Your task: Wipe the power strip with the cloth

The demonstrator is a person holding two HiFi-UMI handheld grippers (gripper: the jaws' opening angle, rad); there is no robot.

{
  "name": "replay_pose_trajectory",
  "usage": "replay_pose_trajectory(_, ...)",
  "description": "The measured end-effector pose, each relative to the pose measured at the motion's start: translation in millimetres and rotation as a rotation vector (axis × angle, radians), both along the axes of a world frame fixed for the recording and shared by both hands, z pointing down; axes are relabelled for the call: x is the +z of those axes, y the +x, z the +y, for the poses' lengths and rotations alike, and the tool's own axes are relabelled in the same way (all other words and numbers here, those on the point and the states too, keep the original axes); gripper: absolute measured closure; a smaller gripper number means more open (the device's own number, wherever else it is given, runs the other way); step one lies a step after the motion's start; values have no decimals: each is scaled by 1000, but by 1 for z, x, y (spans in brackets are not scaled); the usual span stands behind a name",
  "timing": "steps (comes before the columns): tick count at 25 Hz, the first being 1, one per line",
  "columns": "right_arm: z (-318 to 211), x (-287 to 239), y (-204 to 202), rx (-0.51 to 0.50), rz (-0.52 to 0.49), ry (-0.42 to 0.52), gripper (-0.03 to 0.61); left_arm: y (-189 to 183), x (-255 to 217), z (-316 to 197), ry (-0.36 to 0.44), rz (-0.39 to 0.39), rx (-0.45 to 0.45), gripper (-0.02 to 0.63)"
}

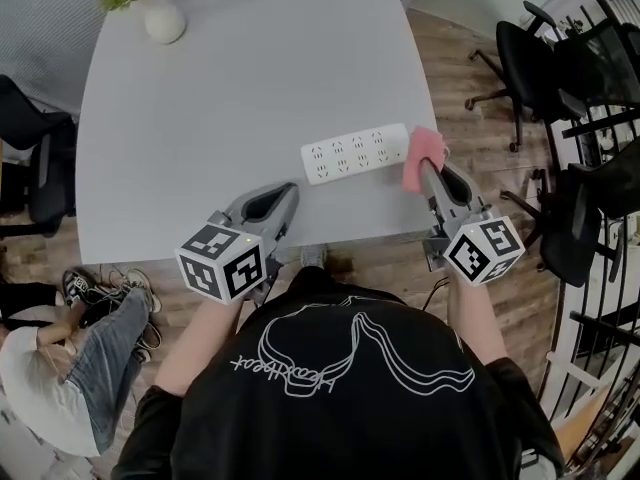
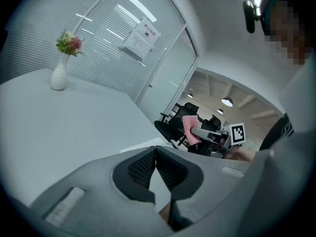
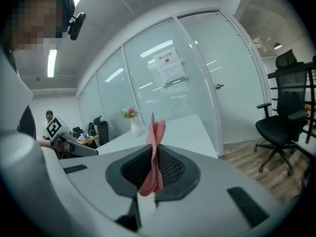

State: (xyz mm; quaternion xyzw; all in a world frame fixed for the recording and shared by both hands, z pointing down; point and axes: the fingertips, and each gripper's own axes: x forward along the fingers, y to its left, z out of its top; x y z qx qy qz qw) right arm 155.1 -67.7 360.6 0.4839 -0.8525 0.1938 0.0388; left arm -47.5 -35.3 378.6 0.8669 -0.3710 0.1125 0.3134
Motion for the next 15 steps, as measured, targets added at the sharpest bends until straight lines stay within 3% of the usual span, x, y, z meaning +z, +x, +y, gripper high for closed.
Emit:
replay_pose_trajectory(6,62,-52,-19,-144,-106,70,541,26,-63,50,124,34,-10,600)
replay_pose_trajectory(15,133,-92,-32,-259,-145,126,543,65,-117,114,285,35,32,600)
